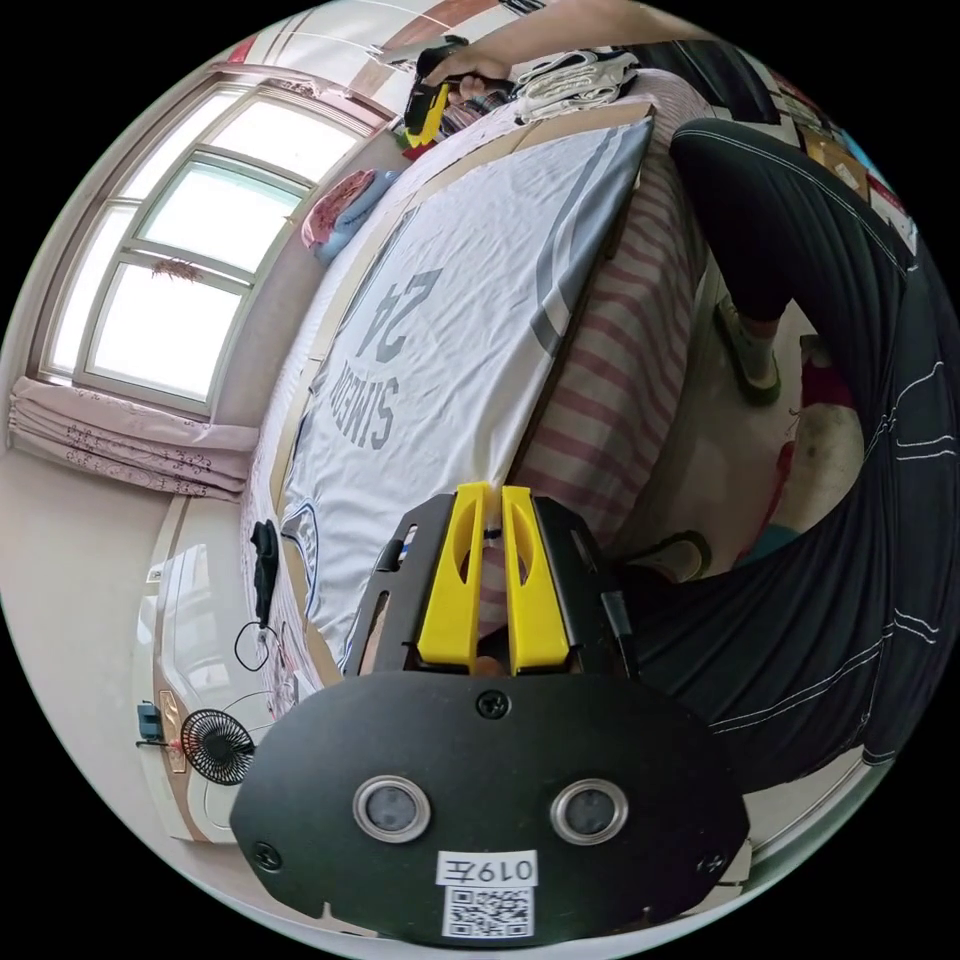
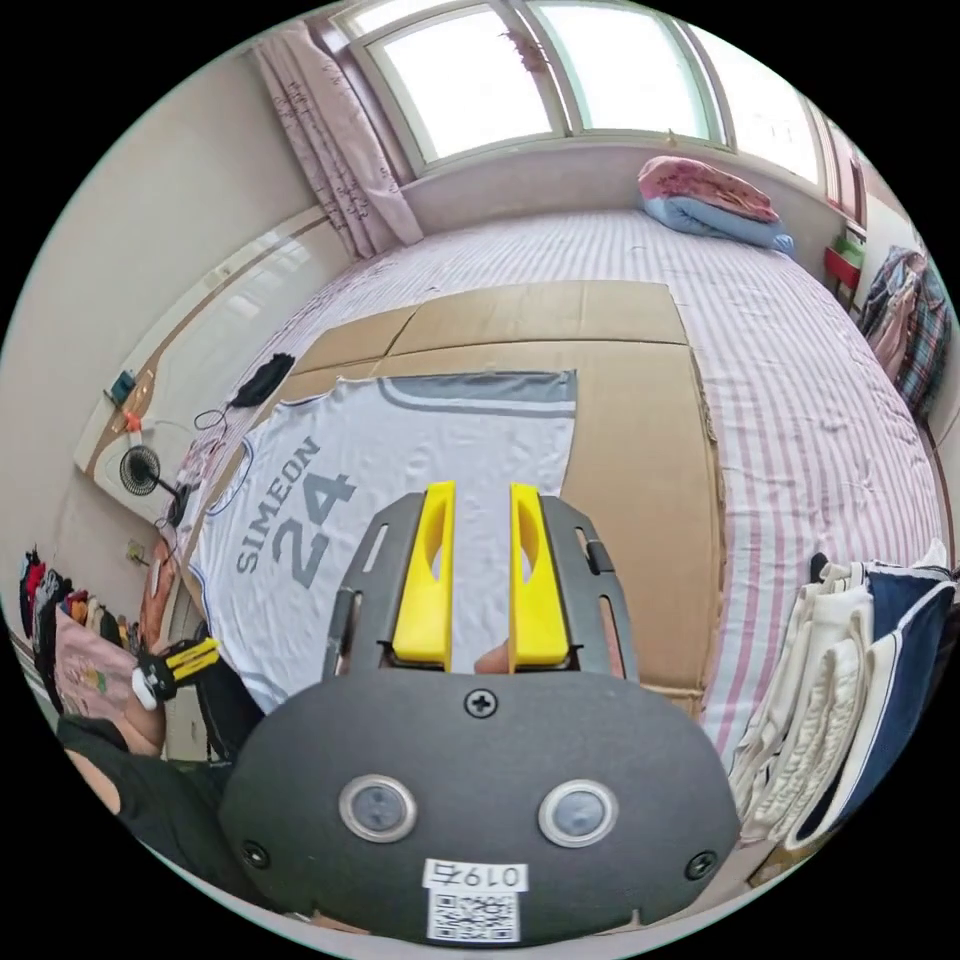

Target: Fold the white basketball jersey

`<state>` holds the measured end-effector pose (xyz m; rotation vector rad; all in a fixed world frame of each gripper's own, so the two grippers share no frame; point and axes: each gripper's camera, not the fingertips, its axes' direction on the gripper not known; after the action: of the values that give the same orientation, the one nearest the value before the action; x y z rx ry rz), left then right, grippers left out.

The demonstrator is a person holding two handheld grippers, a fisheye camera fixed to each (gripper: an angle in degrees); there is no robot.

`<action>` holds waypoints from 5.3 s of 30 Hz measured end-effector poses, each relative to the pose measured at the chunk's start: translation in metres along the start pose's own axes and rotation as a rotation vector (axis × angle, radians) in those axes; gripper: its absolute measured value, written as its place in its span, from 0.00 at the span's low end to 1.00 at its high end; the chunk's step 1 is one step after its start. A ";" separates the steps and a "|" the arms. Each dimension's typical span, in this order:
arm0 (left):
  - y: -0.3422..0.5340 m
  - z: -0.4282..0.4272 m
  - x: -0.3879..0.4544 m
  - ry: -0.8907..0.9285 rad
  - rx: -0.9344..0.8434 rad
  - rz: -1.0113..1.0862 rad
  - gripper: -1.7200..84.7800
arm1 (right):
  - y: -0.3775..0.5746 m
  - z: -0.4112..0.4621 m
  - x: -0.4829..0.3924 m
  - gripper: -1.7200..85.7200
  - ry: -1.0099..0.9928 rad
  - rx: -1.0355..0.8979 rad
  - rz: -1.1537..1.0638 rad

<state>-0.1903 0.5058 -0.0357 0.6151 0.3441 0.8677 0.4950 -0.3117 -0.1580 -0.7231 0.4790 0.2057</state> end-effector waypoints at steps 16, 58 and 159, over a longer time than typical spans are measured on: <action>-0.012 0.007 -0.020 0.074 -0.054 -0.094 0.03 | -0.227 0.068 0.039 0.12 0.077 -0.128 0.019; -0.035 0.000 -0.011 0.050 -0.071 -0.104 0.03 | -0.099 -0.047 -0.001 0.08 0.038 -0.171 -0.194; 0.029 -0.017 -0.035 0.014 -0.001 -0.167 0.03 | 0.630 0.493 -0.109 0.02 0.841 -0.292 -1.433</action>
<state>-0.2376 0.4987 -0.0294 0.5711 0.4016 0.7121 0.3564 0.4837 -0.1534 -1.2720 0.6094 -1.4475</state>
